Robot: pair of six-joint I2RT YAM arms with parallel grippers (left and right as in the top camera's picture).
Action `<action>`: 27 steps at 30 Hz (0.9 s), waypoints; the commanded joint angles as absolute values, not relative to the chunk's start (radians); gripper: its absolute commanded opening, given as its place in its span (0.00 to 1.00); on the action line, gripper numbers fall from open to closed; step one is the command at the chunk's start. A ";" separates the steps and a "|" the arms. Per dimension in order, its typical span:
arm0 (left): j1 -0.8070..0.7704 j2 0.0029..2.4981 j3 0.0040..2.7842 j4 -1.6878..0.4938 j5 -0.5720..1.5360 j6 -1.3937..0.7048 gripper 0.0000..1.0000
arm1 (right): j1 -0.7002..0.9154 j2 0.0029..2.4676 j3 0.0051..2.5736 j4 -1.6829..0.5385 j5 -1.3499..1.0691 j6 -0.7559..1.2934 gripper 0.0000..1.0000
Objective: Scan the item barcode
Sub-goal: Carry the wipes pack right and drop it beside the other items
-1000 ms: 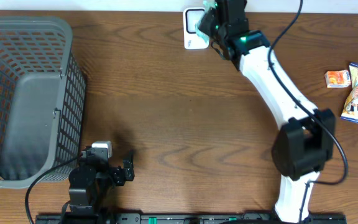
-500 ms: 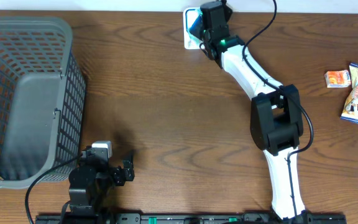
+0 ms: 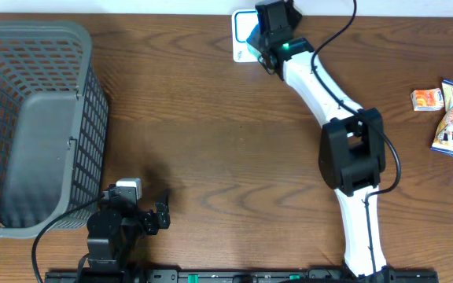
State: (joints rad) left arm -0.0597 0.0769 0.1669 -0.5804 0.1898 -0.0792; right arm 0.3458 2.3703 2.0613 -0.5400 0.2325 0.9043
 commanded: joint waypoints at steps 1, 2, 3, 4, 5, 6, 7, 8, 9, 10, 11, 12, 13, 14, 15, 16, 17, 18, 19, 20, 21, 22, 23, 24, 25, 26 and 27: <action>-0.057 0.075 0.154 -0.583 0.202 -0.088 0.98 | 0.278 2.174 2.078 -0.715 0.377 0.927 0.01; -0.057 0.075 0.154 -0.583 0.202 -0.088 0.98 | 0.258 2.138 2.078 -0.811 0.394 0.927 0.01; -0.057 0.075 0.154 -0.583 0.202 -0.088 0.98 | 0.238 2.104 2.078 -0.907 0.422 0.927 0.01; -0.057 0.075 0.154 -0.583 0.202 -0.088 0.98 | 0.215 2.078 2.078 -0.997 0.462 0.930 0.01; -0.057 0.075 0.154 -0.583 0.202 -0.088 0.98 | 0.190 2.060 2.078 -1.074 0.511 0.931 0.01; -0.057 0.075 0.154 -0.583 0.202 -0.088 0.98 | 0.160 2.048 2.078 -1.140 0.551 0.931 0.01; -0.057 0.075 0.154 -0.583 0.202 -0.088 0.98 | 0.124 2.046 2.078 -1.205 0.585 0.931 0.01; -0.057 0.075 0.154 -0.583 0.202 -0.088 0.98 | 0.088 2.046 2.078 -1.259 0.610 0.931 0.01; -0.057 0.075 0.154 -0.583 0.202 -0.088 0.98 | 0.050 2.050 2.076 -1.309 0.633 0.931 0.01; -0.057 0.075 0.154 -0.583 0.202 -0.088 0.98 | 0.011 2.059 2.067 -1.347 0.650 0.931 0.01; -0.057 0.075 0.154 -0.583 0.202 -0.088 0.98 | -0.037 2.066 2.051 -1.374 0.653 0.931 0.01; -0.057 0.075 0.154 -0.583 0.202 -0.088 0.98 | -0.075 2.076 2.030 -1.377 0.645 0.931 0.01; -0.057 0.075 0.154 -0.583 0.202 -0.088 0.98 | -0.112 2.083 2.004 -1.368 0.633 0.931 0.02; -0.057 0.075 0.154 -0.583 0.202 -0.088 0.98 | -0.151 2.097 1.969 -1.346 0.619 0.931 0.01; -0.057 0.075 0.154 -0.583 0.202 -0.088 0.98 | -0.178 2.107 1.943 -1.326 0.606 0.931 0.01; -0.057 0.075 0.154 -0.583 0.202 -0.088 0.98 | -0.206 2.119 1.909 -1.297 0.585 0.931 0.01; -0.057 0.075 0.154 -0.583 0.202 -0.088 0.98 | -0.231 2.132 1.875 -1.267 0.561 0.926 0.01; -0.057 0.075 0.154 -0.583 0.202 -0.088 0.98 | -0.253 2.144 1.838 -1.237 0.542 0.917 0.01; -0.057 0.075 0.154 -0.583 0.202 -0.088 0.98 | -0.269 2.150 1.811 -1.213 0.531 0.913 0.01; -0.057 0.075 0.154 -0.583 0.202 -0.088 0.98 | -0.282 2.153 1.784 -1.184 0.519 0.908 0.01; -0.057 0.075 0.154 -0.583 0.202 -0.088 0.98 | -0.290 2.153 1.771 -1.165 0.508 0.903 0.01; -0.057 0.075 0.154 -0.583 0.202 -0.088 0.98 | -0.295 2.153 1.769 -1.158 0.501 0.900 0.29; -0.057 0.075 0.154 -0.583 0.202 -0.088 0.98 | -0.298 2.152 1.773 -1.150 0.497 0.900 0.81; -0.057 0.075 0.154 -0.583 0.202 -0.088 0.98 | -0.299 2.150 1.784 -1.153 0.495 0.898 0.99; -0.057 0.075 0.154 -0.583 0.202 -0.088 0.98 | -0.299 2.144 1.809 -1.160 0.493 0.871 0.99; -0.057 0.075 0.154 -0.583 0.202 -0.088 0.98 | -0.299 2.139 1.826 -1.171 0.488 0.857 0.99; -0.057 0.075 0.154 -0.583 0.202 -0.088 0.98 | -0.299 2.130 1.849 -1.188 0.485 0.847 0.99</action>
